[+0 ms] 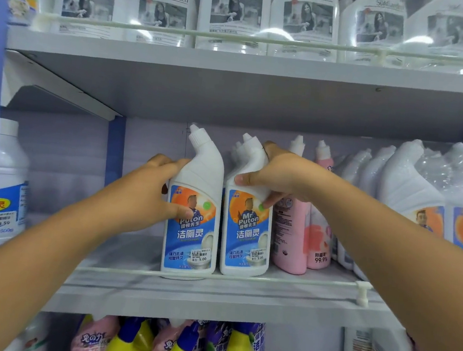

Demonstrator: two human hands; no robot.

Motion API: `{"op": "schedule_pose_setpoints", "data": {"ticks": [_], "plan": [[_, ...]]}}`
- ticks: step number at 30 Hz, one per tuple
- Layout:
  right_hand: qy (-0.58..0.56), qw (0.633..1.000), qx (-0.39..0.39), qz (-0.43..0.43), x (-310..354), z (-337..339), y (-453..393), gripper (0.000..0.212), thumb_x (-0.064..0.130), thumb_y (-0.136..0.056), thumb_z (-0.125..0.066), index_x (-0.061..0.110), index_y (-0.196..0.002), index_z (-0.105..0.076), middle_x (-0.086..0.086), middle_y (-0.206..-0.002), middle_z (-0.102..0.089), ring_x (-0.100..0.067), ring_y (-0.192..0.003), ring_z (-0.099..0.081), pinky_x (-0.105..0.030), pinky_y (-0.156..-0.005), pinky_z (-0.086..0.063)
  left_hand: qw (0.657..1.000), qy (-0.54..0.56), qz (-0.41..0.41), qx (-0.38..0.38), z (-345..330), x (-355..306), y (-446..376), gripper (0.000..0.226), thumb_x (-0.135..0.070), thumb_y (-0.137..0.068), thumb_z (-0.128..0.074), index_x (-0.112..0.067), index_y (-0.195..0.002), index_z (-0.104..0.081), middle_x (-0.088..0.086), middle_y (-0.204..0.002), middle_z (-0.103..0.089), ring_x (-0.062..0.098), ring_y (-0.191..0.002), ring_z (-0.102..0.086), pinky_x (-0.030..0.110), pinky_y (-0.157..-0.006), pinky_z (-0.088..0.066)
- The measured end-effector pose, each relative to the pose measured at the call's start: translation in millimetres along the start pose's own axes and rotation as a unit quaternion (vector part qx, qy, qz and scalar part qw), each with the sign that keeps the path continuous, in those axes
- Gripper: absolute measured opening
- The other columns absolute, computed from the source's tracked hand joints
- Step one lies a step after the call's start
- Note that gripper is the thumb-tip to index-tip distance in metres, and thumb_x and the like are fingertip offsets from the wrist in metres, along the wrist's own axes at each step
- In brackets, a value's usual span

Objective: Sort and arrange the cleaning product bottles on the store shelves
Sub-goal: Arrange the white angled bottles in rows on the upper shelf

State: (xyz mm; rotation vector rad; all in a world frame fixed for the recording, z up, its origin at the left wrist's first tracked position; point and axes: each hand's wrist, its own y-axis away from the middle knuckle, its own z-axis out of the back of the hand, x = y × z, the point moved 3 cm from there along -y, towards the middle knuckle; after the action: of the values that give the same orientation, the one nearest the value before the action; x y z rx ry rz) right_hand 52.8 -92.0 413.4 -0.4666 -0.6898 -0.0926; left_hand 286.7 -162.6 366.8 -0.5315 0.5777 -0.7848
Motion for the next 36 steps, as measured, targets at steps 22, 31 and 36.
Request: {"op": "schedule_pose_setpoints", "data": {"ticks": [22, 31, 36], "plan": [[0.057, 0.997, -0.052, -0.016, -4, -19, -29, 0.075, 0.045, -0.086, -0.077, 0.023, -0.141, -0.031, -0.002, -0.108, -0.06, -0.021, -0.052, -0.071, -0.028, -0.044, -0.057, 1.0, 0.018, 0.002, -0.015, -12, 8, -8, 0.084, -0.04, -0.079, -0.083, -0.053, -0.147, -0.035, -0.02, -0.125, -0.044, 0.001, -0.1, -0.056, 0.02, -0.072, -0.048], [-0.072, 0.988, -0.13, -0.042, -33, -43, -20, 0.082, 0.062, -0.099, -0.044, 0.023, -0.162, -0.008, -0.007, -0.151, -0.042, -0.03, -0.118, -0.061, -0.023, -0.094, -0.053, 0.853, 0.47, 0.196, -0.111, -17, 43, -29, 0.057, -0.07, -0.092, -0.05, -0.024, -0.123, -0.061, 0.003, -0.133, -0.064, 0.023, -0.118, -0.064, 0.046, -0.109, -0.048], [-0.463, 0.86, -0.135, -0.169, -54, -66, -31, 0.056, 0.063, -0.101, -0.036, 0.014, -0.118, -0.058, -0.013, -0.111, -0.073, -0.034, -0.099, -0.072, -0.049, -0.093, -0.058, 0.767, 0.548, 0.333, -0.024, -44, 68, -65, 0.105, -0.088, -0.083, -0.037, -0.008, -0.151, -0.041, 0.011, -0.144, -0.057, 0.037, -0.131, -0.055, 0.055, -0.115, -0.038]]}}
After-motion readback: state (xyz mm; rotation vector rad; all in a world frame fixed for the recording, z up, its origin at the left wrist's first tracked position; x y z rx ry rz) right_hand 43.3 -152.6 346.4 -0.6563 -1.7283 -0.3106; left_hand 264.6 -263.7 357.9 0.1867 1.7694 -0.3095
